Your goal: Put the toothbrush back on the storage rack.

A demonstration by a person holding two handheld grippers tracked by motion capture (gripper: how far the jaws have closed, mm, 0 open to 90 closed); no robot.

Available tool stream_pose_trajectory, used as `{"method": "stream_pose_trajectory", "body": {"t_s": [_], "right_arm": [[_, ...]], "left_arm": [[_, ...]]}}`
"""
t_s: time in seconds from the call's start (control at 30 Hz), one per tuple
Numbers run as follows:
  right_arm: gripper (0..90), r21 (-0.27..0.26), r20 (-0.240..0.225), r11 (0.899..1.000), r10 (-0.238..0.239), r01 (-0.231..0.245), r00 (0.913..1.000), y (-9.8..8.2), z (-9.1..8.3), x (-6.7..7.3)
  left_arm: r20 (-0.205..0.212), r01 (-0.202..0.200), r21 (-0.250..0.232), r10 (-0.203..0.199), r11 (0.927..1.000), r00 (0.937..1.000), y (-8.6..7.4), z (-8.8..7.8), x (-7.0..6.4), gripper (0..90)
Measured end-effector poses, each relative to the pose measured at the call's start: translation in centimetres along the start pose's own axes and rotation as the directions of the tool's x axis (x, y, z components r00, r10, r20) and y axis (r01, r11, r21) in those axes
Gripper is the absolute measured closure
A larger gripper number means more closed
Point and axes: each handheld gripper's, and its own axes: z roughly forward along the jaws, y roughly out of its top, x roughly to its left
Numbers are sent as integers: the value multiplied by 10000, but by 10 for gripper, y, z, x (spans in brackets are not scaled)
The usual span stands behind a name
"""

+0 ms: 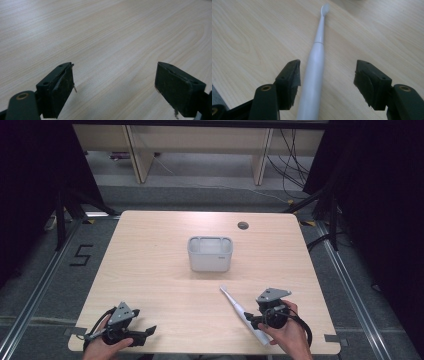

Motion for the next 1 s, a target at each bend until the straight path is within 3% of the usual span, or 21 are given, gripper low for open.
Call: {"method": "stream_pose_trajectory", "body": {"t_s": [0.1, 0.2, 0.37, 0.43, 0.47, 0.5, 0.53, 0.57, 0.8, 0.87, 1.0], "right_arm": [[394, -122, 99, 9999, -37, 38, 9999, 1, 4, 0], [422, 366, -42, 9992, 175, -174, 9998, 2, 8, 1], [443, 593, -146, 9982, 118, -109, 9998, 5, 14, 4], [458, 451, -106, 9988, -170, 175, 9998, 6, 18, 4], [464, 693, -196, 9976, -39, 52, 9998, 7, 18, 5], [471, 696, -167, 9970, -327, 338, 9993, 7, 19, 4], [478, 643, -192, 9977, -178, 190, 9997, 7, 21, 6], [483, 776, -185, 9962, -381, 394, 9991, 8, 21, 5], [518, 1295, -309, 9900, -518, 554, 9982, 8, 26, 6], [528, 1302, -408, 9882, -757, 804, 9963, 7, 29, 5], [544, 1514, -464, 9863, -591, 655, 9972, 6, 29, 6]], "left_arm": [[22, 43, -20, -43, 10000, 10000, 0, 0, 0, 147], [44, 42, 26, -43, 10000, 10000, 0, 0, 0, 148], [50, 41, 49, -41, 10000, 10000, 0, 0, 0, 148], [19, 48, -1, -48, 10000, 10000, 0, 1, 0, 148], [33, 56, -6, -56, 10000, 10000, 0, 0, 0, 148], [45, 36, 43, -36, 10000, 10000, 0, 0, 0, 148], [37, -15, 89, 15, 10000, 10000, 0, 0, 1, 148], [46, 44, 37, -44, 10000, 10000, 0, 0, 0, 148], [54, 38, 50, -38, 10000, 10000, 0, 0, 0, 148], [49, 53, 26, -53, 10000, 10000, 0, 0, 0, 148], [47, 71, -10, -71, 10000, 10000, 0, 1, -1, 148]]}}
